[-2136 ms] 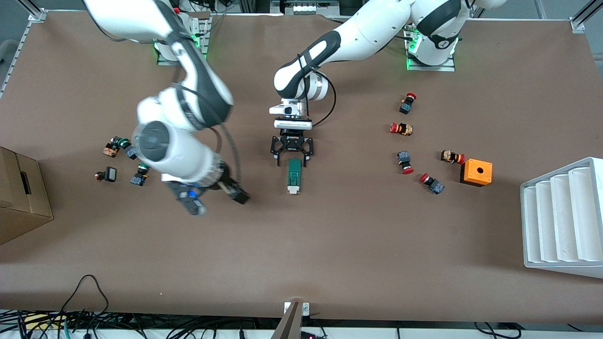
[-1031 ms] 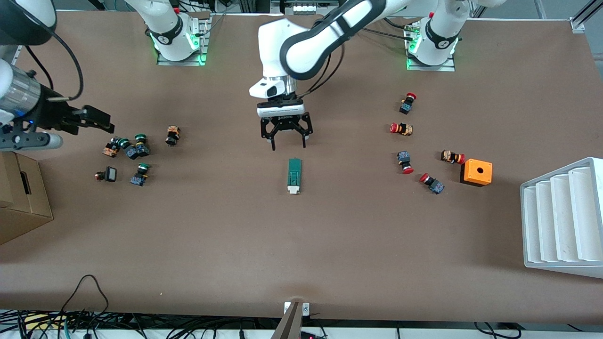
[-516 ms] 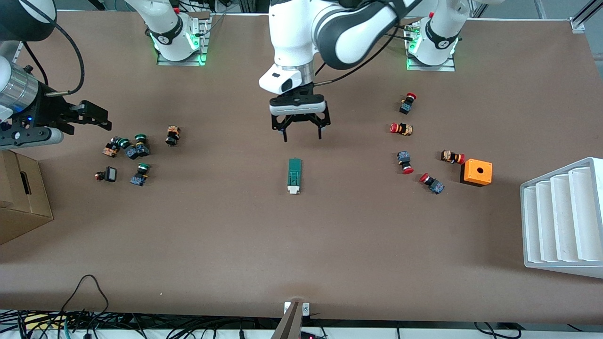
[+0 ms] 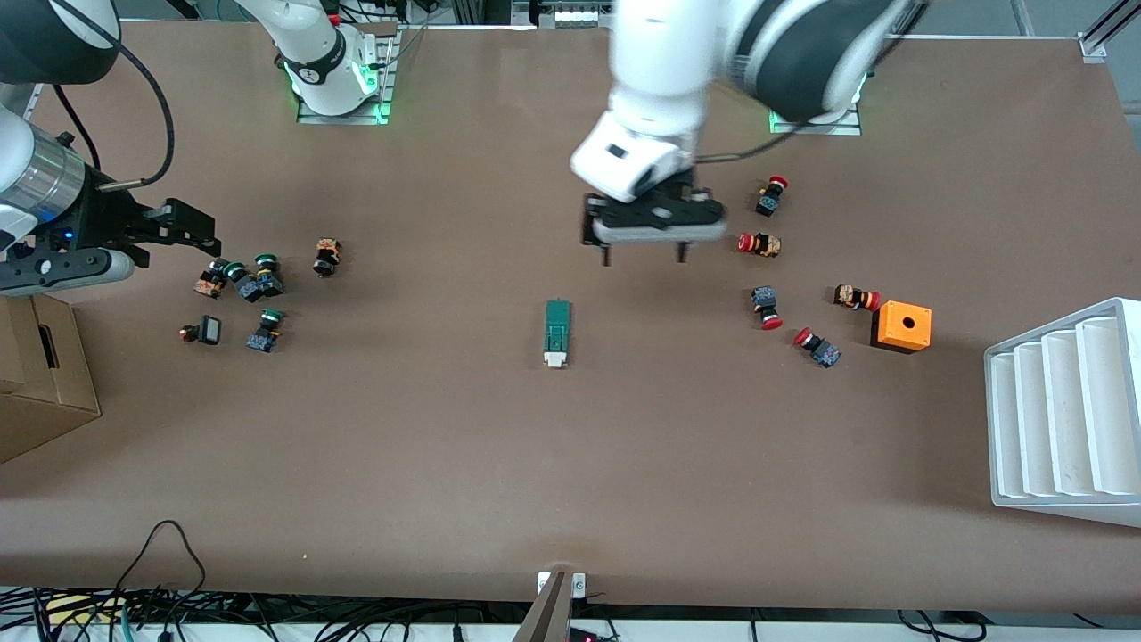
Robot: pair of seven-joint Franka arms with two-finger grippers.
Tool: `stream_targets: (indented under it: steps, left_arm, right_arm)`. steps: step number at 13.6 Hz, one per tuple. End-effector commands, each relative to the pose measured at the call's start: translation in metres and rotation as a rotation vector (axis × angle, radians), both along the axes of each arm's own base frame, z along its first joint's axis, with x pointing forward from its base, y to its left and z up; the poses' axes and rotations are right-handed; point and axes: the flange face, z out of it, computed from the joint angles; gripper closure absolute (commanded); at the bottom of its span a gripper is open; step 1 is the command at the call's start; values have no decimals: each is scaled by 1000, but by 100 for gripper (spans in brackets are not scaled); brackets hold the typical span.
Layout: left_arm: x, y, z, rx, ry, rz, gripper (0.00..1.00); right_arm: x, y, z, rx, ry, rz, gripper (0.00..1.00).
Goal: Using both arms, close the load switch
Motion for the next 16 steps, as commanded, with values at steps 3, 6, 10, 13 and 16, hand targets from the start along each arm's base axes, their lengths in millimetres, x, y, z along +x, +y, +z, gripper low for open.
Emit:
stream_targets:
  steps: [3,6,10,13,16]
  left_arm:
    - [27,94,31,-70,110,-6,0]
    - [41,162,43,-73,168,-75,0]
    - [51,248,52,-58,216,-153,0]
    - [55,311,56,-27,217,-245,0]
    - [53,363,60,-14,229,-241,0]
  right_arm:
    - [3,1,5,-19,-12,14,1]
    - [3,1,5,-19,-12,15,1]
    - [2,2,5,-19,-12,12,1]
    - [3,2,4,-17,-12,14,1]
    - [3,2,4,-17,-12,12,1]
